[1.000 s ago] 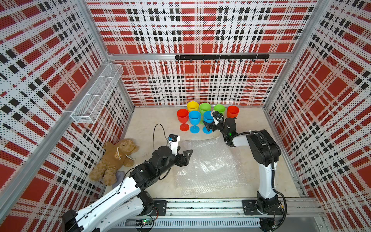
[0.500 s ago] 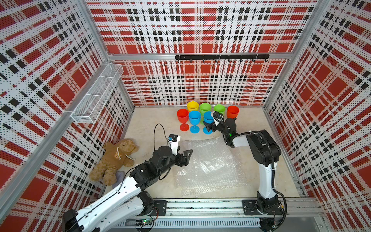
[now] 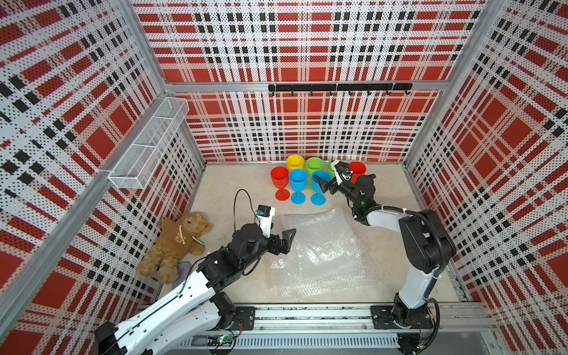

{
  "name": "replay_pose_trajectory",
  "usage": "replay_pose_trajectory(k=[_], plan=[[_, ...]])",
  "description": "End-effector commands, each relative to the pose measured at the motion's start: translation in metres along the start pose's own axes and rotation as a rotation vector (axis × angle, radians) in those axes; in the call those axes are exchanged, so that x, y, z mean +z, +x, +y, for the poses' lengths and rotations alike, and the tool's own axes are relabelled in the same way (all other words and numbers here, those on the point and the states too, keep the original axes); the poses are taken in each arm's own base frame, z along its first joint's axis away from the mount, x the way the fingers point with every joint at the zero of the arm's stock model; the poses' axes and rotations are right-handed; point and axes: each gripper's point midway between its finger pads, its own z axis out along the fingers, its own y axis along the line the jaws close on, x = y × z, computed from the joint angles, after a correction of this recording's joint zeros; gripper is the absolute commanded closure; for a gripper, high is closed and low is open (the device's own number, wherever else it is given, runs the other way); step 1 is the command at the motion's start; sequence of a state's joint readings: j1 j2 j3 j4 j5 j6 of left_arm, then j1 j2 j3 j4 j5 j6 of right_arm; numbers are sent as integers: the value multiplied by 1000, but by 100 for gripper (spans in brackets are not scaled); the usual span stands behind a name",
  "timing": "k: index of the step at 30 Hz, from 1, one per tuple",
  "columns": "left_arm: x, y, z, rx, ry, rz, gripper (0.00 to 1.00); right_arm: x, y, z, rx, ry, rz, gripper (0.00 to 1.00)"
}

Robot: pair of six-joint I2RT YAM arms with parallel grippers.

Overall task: Unpack wine glasses from bubble wrap
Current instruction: Reset both arms

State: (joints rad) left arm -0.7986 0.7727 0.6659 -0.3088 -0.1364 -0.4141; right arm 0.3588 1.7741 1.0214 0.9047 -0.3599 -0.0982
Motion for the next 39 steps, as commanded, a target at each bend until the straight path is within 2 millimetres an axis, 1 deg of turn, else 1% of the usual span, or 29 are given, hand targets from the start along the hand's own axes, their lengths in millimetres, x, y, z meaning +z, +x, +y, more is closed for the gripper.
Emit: replay_pose_trajectory(k=[1, 3, 5, 7, 8, 9, 10, 12, 13, 14, 15, 17, 19, 22, 24, 25, 26, 27, 28, 29, 31, 32, 33, 34, 35, 36, 37, 38, 39], plan=[[-8, -13, -1, 8, -2, -29, 2, -17, -58, -5, 8, 16, -56, 0], [-16, -27, 2, -4, -6, -70, 2, -30, -87, -7, 43, 32, -52, 0], [-28, -51, 6, -28, -28, -147, 2, -48, -108, -4, 100, 42, -26, 0], [-43, -79, 2, -14, -28, -237, 2, -68, -118, 1, 131, 56, 2, 0], [-50, -92, 6, -23, -67, -283, 2, -79, -120, 3, 136, 70, 13, 0], [-60, -107, 16, -41, -136, -351, 2, -93, -121, 2, 142, 100, 20, 0], [-68, -119, 25, -61, -191, -412, 2, -108, -120, -1, 157, 150, 27, 0], [-78, -125, 45, -42, -298, -511, 2, -139, -110, -17, 202, 302, 36, 0], [-84, -130, 50, 23, -325, -598, 2, -156, -101, -25, 212, 386, 46, 0], [-86, -127, 56, 104, -364, -654, 2, -168, -92, -26, 190, 424, 47, 0], [-92, -123, 65, 146, -402, -741, 2, -181, -86, -27, 147, 460, 39, 0], [-99, -107, 84, 210, -476, -860, 2, -203, -62, -38, 125, 584, 67, 0], [-89, -88, 114, 268, -581, -858, 2, -218, -32, -47, 82, 681, 135, 0], [-69, -68, 181, 181, -734, -745, 2, -237, 14, -60, 27, 808, 221, 0], [-69, -52, 224, 85, -813, -720, 2, -251, 43, -70, 15, 893, 271, 0], [-66, -43, 238, 100, -826, -690, 2, -252, 55, -69, -11, 877, 289, 0], [-61, -37, 244, 136, -828, -657, 2, -252, 62, -67, -35, 853, 289, 0], [-54, -27, 253, 166, -844, -603, 2, -254, 75, -66, -47, 839, 306, 0], [-48, -18, 264, 162, -861, -566, 2, -258, 84, -70, -24, 851, 295, 0], [-48, -16, 270, 139, -858, -582, 2, -261, 92, -73, 20, 861, 274, 0], [-47, -23, 271, 136, -817, -622, 2, -266, 96, -80, 43, 884, 224, 0], [-46, -28, 267, 133, -765, -663, 2, -265, 96, -78, 37, 856, 200, 0], [-41, -33, 269, 125, -728, -671, 2, -263, 105, -80, 56, 834, 208, 0], [-37, -34, 276, 84, -724, -665, 2, -265, 112, -83, 81, 838, 211, 0], [-31, -31, 279, 67, -723, -657, 2, -268, 117, -84, 89, 831, 188, 0], [-32, -26, 281, 64, -741, -681, 2, -269, 113, -84, 74, 832, 159, 0], [-41, -22, 282, 46, -775, -745, 2, -268, 120, -84, 91, 827, 204, 0], [-54, -22, 279, 51, -810, -815, 2, -256, 130, -80, 116, 763, 269, 0], [-51, -20, 282, 41, -836, -787, 2, -244, 135, -79, 112, 706, 300, 0]])
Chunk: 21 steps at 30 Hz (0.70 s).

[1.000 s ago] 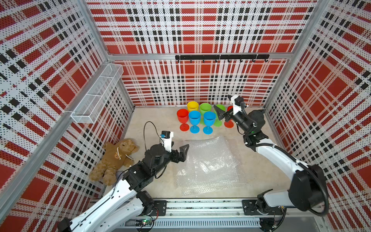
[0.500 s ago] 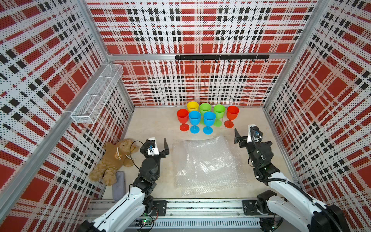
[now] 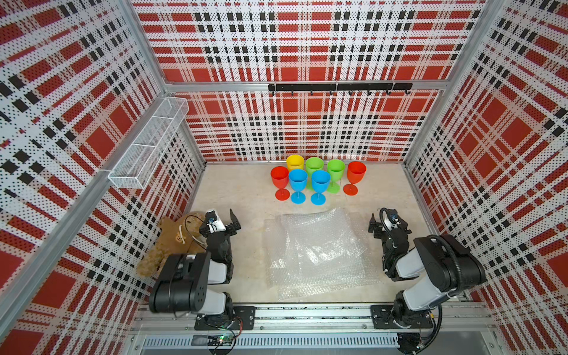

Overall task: Unpack wine glasses from bubble wrap
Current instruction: Reset both arms

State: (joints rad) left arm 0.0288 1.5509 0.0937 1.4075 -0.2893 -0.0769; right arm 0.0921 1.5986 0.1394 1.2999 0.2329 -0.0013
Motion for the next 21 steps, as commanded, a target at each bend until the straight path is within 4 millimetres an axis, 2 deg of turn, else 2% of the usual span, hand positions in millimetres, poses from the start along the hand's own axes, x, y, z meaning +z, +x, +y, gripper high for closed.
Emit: replay_pose_trajectory(k=[1, 2, 3, 5, 8, 21], plan=[[-1, -31, 3, -75, -61, -122, 2, 13, -40, 25, -2, -153, -110, 0], [17, -20, -7, -29, -62, -33, 2, 14, -40, 27, -4, -162, -108, 0], [27, -20, -14, -4, -74, -21, 2, 18, -35, 24, 3, -145, -74, 0], [20, -30, -15, -24, -44, -91, 2, 27, -35, 21, 21, -145, -55, 0], [21, -28, -15, -15, -49, -85, 2, 33, -32, 12, 56, -107, -21, 0], [16, -30, -15, -21, -48, -97, 2, 32, -33, 10, 62, -104, -29, 0]])
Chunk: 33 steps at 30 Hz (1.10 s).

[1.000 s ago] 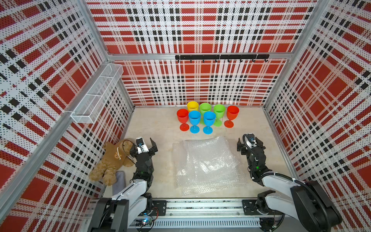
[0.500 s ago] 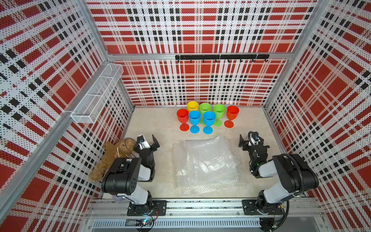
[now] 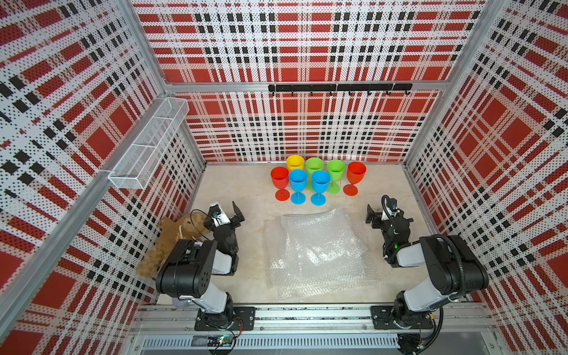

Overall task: Unpack wine glasses from bubble wrap
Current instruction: Reset both arms

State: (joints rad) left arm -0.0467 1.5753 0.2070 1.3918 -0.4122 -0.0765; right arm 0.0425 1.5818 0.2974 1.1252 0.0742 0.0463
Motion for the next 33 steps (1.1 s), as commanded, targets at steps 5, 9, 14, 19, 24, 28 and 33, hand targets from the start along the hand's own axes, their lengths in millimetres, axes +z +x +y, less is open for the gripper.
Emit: replay_pose_trajectory(k=[5, 9, 14, 19, 24, 28, 33], plan=[[-3, -5, 2, 1, -8, -26, 2, -1, -9, -4, 3, 6, -28, 0], [-3, -5, 2, 3, -7, -25, 2, 0, -8, -4, 3, 9, -26, 0], [-3, -5, 2, 4, -8, -25, 2, 0, -7, -4, 0, 6, -23, 0], [-3, -5, 1, 4, -4, -24, 2, 0, -7, -4, 0, 7, -24, 0], [-3, -5, 1, 7, -7, -24, 2, 0, -7, -4, 0, 7, -23, 0], [-3, -5, -1, 16, -6, -25, 2, 0, -8, -3, 0, 4, -25, 0], [1, -3, -2, 13, 7, -10, 2, 1, -8, -2, -1, -4, -22, 0]])
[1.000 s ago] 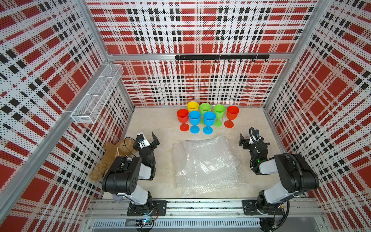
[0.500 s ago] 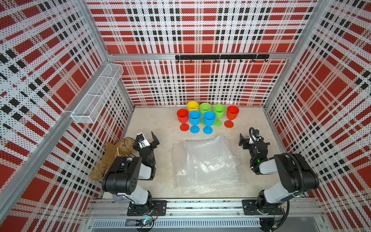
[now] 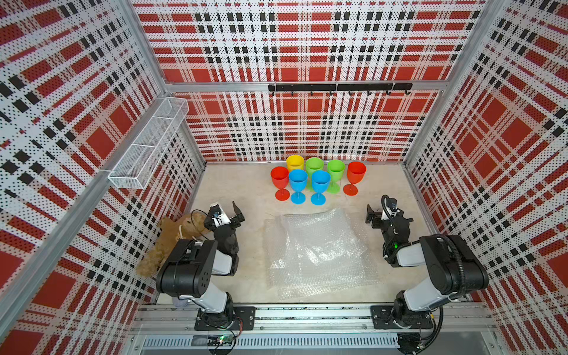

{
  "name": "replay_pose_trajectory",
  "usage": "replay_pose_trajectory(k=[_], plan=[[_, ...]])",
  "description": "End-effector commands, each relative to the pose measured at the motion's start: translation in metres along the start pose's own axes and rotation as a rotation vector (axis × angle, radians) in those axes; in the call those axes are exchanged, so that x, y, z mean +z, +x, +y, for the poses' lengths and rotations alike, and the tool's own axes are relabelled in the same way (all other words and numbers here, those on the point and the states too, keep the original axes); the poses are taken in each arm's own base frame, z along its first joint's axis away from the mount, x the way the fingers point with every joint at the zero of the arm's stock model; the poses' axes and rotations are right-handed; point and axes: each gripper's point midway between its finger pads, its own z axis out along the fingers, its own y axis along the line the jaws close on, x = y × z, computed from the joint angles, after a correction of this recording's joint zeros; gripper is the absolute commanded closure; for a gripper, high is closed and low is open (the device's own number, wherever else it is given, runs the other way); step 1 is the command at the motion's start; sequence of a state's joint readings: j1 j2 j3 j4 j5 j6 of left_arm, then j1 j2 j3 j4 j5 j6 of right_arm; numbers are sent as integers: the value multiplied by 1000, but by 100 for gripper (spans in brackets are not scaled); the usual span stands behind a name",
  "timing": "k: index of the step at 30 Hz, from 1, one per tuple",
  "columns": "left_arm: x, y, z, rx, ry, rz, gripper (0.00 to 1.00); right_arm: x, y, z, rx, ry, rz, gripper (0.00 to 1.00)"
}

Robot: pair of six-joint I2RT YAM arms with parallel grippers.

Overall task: Unpack wine glasses from bubble wrap
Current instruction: Reset both arms

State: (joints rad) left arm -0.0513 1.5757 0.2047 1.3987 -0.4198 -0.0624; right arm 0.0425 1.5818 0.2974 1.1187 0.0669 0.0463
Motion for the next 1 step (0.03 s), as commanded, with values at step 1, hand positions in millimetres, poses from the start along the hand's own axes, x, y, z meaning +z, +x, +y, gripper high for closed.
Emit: replay_pose_trajectory(k=[1], plan=[[1, -2, -2, 1, 12, -7, 2, 1, -9, -3, 0, 4, -28, 0]])
